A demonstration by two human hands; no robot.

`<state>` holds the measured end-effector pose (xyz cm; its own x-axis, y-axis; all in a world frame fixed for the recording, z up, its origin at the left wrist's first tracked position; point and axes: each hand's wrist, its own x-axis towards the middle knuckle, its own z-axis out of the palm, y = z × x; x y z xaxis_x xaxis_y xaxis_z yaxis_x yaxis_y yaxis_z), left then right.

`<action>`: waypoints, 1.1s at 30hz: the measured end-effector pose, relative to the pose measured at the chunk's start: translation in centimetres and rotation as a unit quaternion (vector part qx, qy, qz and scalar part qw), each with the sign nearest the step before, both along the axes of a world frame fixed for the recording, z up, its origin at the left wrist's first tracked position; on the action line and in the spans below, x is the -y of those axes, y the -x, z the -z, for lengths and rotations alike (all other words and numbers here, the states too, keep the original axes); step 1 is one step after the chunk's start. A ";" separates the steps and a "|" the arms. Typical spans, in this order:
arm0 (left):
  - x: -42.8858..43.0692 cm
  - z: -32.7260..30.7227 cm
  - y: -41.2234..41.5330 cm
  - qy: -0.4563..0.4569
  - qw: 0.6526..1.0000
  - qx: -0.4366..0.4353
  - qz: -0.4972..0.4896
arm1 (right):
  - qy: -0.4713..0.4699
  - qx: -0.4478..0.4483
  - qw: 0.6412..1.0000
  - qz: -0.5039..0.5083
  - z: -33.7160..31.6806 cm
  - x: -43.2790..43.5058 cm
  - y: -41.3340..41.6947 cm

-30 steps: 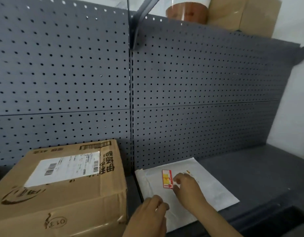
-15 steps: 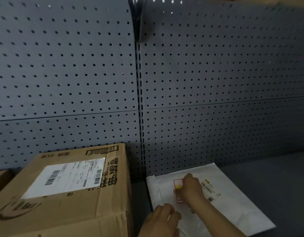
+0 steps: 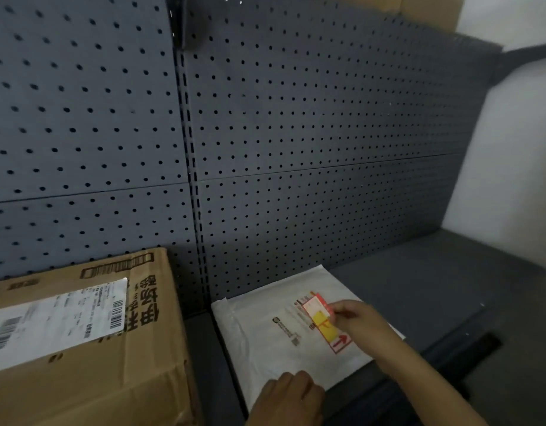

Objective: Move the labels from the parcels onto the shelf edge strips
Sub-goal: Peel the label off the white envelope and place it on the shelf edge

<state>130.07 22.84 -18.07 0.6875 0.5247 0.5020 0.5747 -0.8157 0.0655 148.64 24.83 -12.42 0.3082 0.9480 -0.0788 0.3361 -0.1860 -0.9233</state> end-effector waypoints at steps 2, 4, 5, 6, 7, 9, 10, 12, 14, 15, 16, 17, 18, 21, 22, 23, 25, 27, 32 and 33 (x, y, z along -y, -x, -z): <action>0.7 0.9 -0.7 0.001 0.999 0.023 0.026 | -0.007 0.001 1.000 0.009 -0.1 2.2 -0.6; 1.5 1.3 -1.2 -0.006 0.999 0.014 0.029 | -0.020 0.014 1.000 0.019 0.1 4.1 -1.1; 1.8 1.4 -1.4 -0.011 1.000 0.008 0.024 | -0.029 0.031 0.999 0.020 0.4 4.9 -1.4; 2.2 1.7 -1.5 -0.015 1.000 0.003 0.016 | -0.036 0.052 0.998 0.016 0.6 5.7 -1.7; 2.4 2.0 -1.5 -0.018 1.000 0.000 0.010 | -0.043 0.069 0.997 0.007 0.8 6.3 -1.9; 2.6 3.0 -1.6 -0.027 1.000 -0.006 0.000 | -0.050 0.089 0.995 -0.016 1.1 7.3 -2.2; 2.6 3.4 -1.6 -0.031 0.999 -0.008 -0.003 | -0.053 0.096 0.994 -0.028 1.1 7.7 -2.3; 2.9 3.9 -1.9 -0.042 0.999 -0.010 -0.011 | -0.060 0.118 0.990 -0.044 1.3 8.4 -2.5; 3.5 3.9 -2.2 -0.059 0.997 -0.022 -0.034 | -0.077 0.133 0.987 -0.048 1.7 9.0 -2.7; 4.0 3.7 -2.4 -0.063 0.996 -0.033 -0.050 | -0.090 0.144 0.984 -0.047 1.9 9.1 -2.7; 4.5 3.6 -2.7 -0.061 0.995 -0.046 -0.066 | -0.100 0.156 0.982 -0.046 2.2 9.3 -2.7; 5.0 3.6 -3.0 -0.053 0.993 -0.060 -0.081 | -0.107 0.166 0.979 -0.046 2.5 9.4 -2.7; 5.4 3.7 -3.4 -0.040 0.992 -0.075 -0.096 | -0.112 0.172 0.978 -0.047 2.9 9.6 -2.6; 6.4 3.8 -4.6 0.010 0.983 -0.112 -0.143 | -0.123 0.191 0.972 -0.062 4.3 10.0 -2.2; 6.7 3.8 -4.8 0.025 0.981 -0.108 -0.157 | -0.129 0.199 0.969 -0.067 4.7 10.1 -2.2; 6.9 3.7 -4.9 0.037 0.980 -0.105 -0.165 | -0.137 0.201 0.967 -0.073 4.9 10.2 -2.3; 7.5 3.4 -5.0 0.051 0.979 -0.100 -0.171 | -0.160 0.206 0.961 -0.089 5.3 10.4 -2.4; 8.1 3.4 -4.9 0.058 0.977 -0.104 -0.180 | -0.178 0.233 0.950 -0.108 5.5 10.5 -2.4; 8.5 3.8 -4.7 0.054 0.977 -0.101 -0.181 | -0.191 0.279 0.933 -0.122 6.6 10.3 -2.6; 8.4 3.8 -4.5 0.053 0.978 -0.095 -0.180 | -0.189 0.285 0.933 -0.116 6.8 10.2 -2.6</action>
